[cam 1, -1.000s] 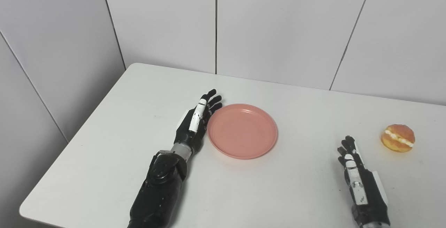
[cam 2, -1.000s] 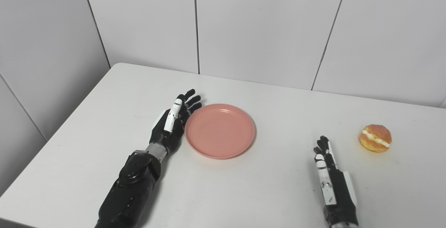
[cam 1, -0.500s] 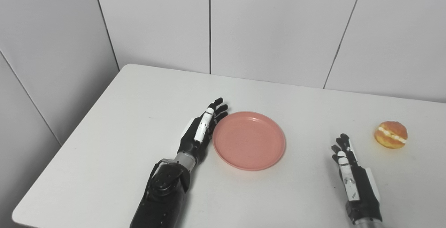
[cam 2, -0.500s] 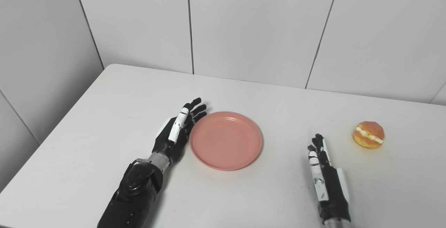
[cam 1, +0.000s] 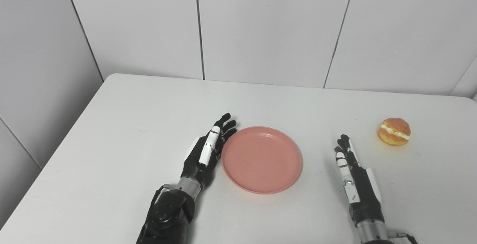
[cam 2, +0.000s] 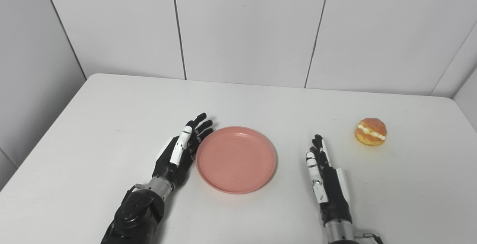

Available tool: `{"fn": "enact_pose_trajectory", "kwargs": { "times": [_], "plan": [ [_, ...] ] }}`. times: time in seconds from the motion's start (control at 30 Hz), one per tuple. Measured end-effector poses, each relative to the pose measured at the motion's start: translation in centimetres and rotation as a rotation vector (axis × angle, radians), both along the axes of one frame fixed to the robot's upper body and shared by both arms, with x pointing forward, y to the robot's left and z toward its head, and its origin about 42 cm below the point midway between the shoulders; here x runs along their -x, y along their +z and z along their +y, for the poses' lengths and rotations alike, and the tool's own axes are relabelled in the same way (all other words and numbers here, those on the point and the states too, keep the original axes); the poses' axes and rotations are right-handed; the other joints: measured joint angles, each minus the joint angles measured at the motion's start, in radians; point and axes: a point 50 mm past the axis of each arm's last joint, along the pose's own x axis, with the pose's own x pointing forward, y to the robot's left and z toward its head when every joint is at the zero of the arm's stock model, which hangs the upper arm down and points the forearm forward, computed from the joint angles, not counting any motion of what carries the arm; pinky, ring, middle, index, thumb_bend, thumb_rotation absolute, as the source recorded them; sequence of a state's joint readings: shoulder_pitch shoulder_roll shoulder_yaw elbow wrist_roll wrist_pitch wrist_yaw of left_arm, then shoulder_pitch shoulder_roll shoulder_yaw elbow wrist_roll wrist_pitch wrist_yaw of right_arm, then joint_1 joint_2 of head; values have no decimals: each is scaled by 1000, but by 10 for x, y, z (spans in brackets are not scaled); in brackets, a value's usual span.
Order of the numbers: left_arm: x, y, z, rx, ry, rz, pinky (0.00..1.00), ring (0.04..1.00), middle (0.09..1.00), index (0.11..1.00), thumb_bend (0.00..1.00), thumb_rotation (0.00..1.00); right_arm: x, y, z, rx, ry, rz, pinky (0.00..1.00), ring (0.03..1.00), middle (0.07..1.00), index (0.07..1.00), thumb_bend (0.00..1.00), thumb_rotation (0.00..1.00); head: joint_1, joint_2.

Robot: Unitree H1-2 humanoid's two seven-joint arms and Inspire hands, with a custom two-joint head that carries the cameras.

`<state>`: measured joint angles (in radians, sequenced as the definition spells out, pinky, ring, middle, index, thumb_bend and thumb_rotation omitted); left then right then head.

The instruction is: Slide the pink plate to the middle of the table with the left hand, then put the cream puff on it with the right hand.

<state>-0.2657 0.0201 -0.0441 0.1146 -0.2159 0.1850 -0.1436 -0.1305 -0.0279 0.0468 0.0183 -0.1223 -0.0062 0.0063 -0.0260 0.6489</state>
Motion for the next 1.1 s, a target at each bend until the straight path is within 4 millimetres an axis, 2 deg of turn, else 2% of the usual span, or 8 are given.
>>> {"fn": "enact_pose_trajectory", "kwargs": {
  "times": [0.5, 0.73, 0.8, 0.87, 0.93, 1.1],
  "plan": [
    [4, -3, -3, 50, -66, 4, 957, 950, 957, 949, 424, 1000, 0, 1, 3, -7, -3, 4, 953, 956, 969, 982, 469, 1000, -63, 9],
    [5, -4, 0, 63, -60, 5, 966, 957, 961, 951, 427, 1000, 0, 1, 5, 0, -8, 1, 951, 952, 966, 979, 501, 1000, -121, 14],
    [6, -4, 0, 63, -59, 4, 969, 962, 965, 955, 448, 1000, 0, 1, 5, 0, -7, 1, 950, 950, 963, 977, 491, 1000, -164, 14],
    [6, -4, 1, 64, -57, 2, 975, 966, 969, 957, 460, 1000, 0, 1, 5, 7, -8, 0, 943, 947, 962, 977, 478, 1000, -164, 14],
    [6, -5, 1, 65, -57, -1, 969, 961, 964, 953, 461, 1000, 0, 1, 5, 18, -9, -3, 950, 953, 968, 982, 494, 1000, -204, 6],
    [7, -6, 1, 51, -55, -17, 967, 959, 960, 951, 462, 1000, 2, 6, 2, 26, -16, -7, 953, 958, 974, 984, 516, 1000, -227, -3]
  ]
}}
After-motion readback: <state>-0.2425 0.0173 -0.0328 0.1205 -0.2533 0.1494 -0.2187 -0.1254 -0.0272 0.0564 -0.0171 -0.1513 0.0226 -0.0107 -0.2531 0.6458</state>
